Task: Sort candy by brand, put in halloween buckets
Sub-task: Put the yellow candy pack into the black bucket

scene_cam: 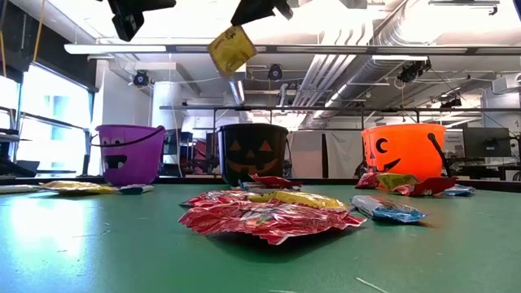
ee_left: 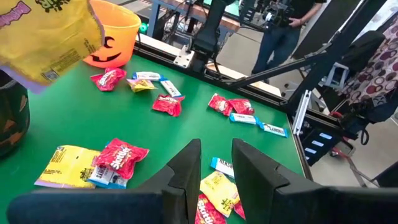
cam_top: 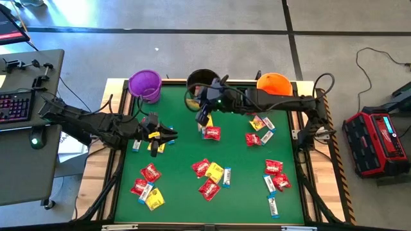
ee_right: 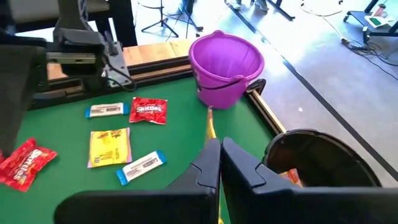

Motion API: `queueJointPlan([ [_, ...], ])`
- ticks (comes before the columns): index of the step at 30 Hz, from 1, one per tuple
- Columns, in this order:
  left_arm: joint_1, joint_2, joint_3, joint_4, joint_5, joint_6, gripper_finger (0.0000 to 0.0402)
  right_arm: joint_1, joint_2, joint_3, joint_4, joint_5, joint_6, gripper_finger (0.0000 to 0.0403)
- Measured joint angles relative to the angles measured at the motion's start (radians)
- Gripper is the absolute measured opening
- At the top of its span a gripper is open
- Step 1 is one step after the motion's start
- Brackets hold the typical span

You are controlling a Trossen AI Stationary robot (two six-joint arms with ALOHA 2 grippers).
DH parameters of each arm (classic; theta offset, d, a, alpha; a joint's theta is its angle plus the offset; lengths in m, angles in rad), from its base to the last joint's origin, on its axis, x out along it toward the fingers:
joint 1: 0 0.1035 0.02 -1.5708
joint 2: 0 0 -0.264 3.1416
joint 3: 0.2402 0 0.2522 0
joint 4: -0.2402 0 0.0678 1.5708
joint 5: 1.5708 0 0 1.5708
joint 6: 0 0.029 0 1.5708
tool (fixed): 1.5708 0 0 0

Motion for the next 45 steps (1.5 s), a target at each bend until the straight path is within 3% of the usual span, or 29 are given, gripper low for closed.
queueJointPlan([
  [45, 0.000, 0.000, 0.000, 0.000, 0.002, -0.009, 0.0080, -0.024, 0.001, 0.000, -0.003, 0.045, -0.014, 0.0000],
])
